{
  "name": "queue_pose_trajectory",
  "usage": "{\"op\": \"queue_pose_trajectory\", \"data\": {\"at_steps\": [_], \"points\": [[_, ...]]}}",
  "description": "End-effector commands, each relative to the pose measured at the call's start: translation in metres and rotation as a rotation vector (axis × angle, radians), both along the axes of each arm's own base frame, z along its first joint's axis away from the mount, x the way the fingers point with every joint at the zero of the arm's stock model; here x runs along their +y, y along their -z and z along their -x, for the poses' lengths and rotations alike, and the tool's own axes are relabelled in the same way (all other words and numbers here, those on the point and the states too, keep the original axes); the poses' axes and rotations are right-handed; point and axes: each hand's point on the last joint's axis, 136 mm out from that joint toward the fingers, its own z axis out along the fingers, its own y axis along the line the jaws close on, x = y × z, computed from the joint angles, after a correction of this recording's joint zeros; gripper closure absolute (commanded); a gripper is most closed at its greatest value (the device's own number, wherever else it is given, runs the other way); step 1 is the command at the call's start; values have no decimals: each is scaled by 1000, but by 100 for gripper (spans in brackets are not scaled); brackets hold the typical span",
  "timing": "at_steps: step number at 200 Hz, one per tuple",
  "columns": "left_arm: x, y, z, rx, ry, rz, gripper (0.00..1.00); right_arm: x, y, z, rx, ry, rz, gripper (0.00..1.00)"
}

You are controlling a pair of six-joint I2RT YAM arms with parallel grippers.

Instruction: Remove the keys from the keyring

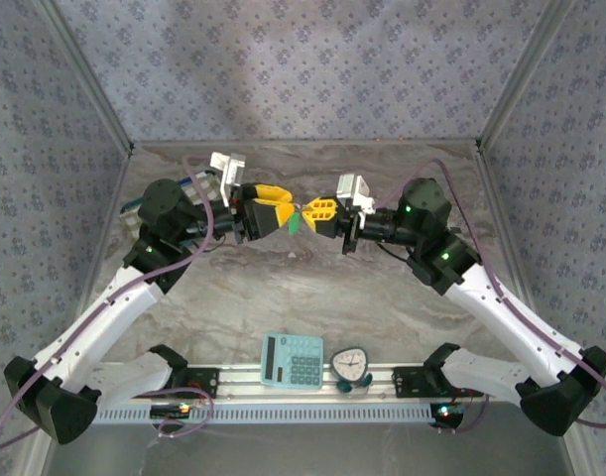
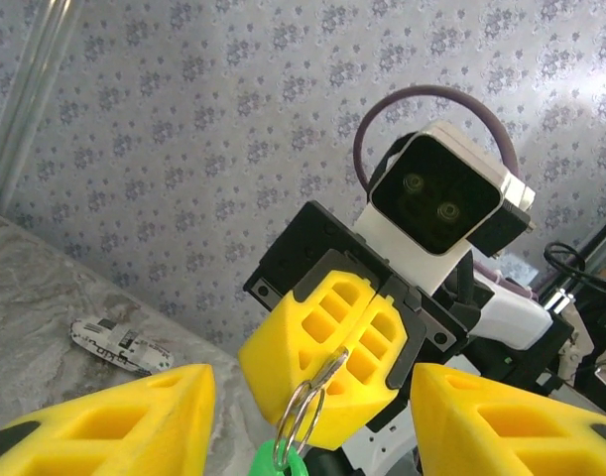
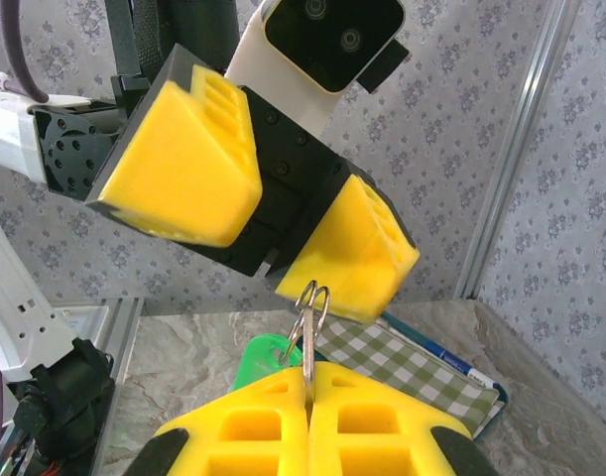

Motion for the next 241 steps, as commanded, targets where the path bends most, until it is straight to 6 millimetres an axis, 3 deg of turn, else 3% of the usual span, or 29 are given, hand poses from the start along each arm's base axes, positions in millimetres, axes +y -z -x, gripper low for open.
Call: {"op": "queue_pose_trajectory", "data": {"at_steps": [1,48,116,128,241], "points": [[0,-15,10,-57,31,15,49,1,-11,4,-7,-24,-8,100],[0,-15,11,-67,29,9,63,1,-9,3,2,-20,-1,100],[1,-14,13,-71,31,7,91,0,-14,2,-4,-10,-8,100],[1,-14,13,-74,31,7,100,-1,-15,2,-6,-9,-9,100],[19,-20,-11,-15,-92,86,100,-1,-8,4,-3,-7,-13,100]]}}
